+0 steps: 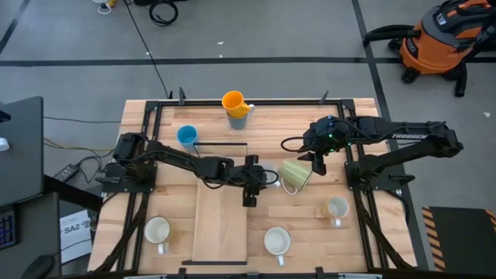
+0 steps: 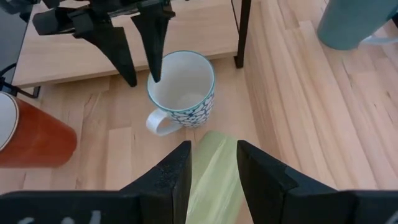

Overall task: Place coffee mugs
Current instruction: Put the white blue mug on the shelf

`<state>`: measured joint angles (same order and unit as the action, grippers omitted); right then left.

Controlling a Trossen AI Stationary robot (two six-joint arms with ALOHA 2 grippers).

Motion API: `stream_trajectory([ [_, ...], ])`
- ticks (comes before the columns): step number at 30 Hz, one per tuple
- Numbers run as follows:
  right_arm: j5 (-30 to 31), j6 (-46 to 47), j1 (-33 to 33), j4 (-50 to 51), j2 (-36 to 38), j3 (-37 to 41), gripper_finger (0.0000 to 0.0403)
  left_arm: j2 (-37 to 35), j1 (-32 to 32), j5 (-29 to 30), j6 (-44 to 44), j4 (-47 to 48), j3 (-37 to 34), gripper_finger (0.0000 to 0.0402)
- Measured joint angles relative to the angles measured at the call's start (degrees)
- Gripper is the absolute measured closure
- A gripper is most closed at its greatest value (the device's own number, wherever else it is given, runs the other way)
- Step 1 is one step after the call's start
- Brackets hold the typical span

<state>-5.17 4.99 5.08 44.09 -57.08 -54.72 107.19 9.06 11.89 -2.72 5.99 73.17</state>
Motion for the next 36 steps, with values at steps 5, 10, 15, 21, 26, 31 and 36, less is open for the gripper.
stream_trajectory([
  [5,-0.02,0.00,0.00,-0.75,0.00,0.00,0.0270,0.86,0.00,0.33,0.08,-0.06,0.04,0.0251],
  [10,-0.02,0.00,0.00,-0.84,-0.02,0.00,0.0270,2.42,0.00,0.47,0.31,1.17,-0.02,0.0251],
  [15,-0.04,0.00,-0.02,-1.07,-0.02,0.00,0.0270,3.51,0.00,0.32,0.43,1.74,-0.03,0.0251],
  [21,-0.04,-0.02,-0.02,-1.22,-0.02,0.00,0.0270,3.59,0.00,0.36,-1.25,1.47,-0.09,0.0260],
  [26,-0.04,-0.02,-0.02,-1.24,-0.02,0.00,0.0270,3.59,0.00,0.36,-1.43,1.41,-0.09,0.0289],
  [31,-0.04,-0.01,-0.02,-1.23,-0.02,0.00,0.0270,3.54,0.00,0.34,-1.43,1.42,-0.09,0.0322],
  [36,-0.04,-0.01,-0.02,-1.22,-0.02,0.00,0.0270,3.48,0.19,0.27,-1.40,1.58,-0.09,0.0355],
])
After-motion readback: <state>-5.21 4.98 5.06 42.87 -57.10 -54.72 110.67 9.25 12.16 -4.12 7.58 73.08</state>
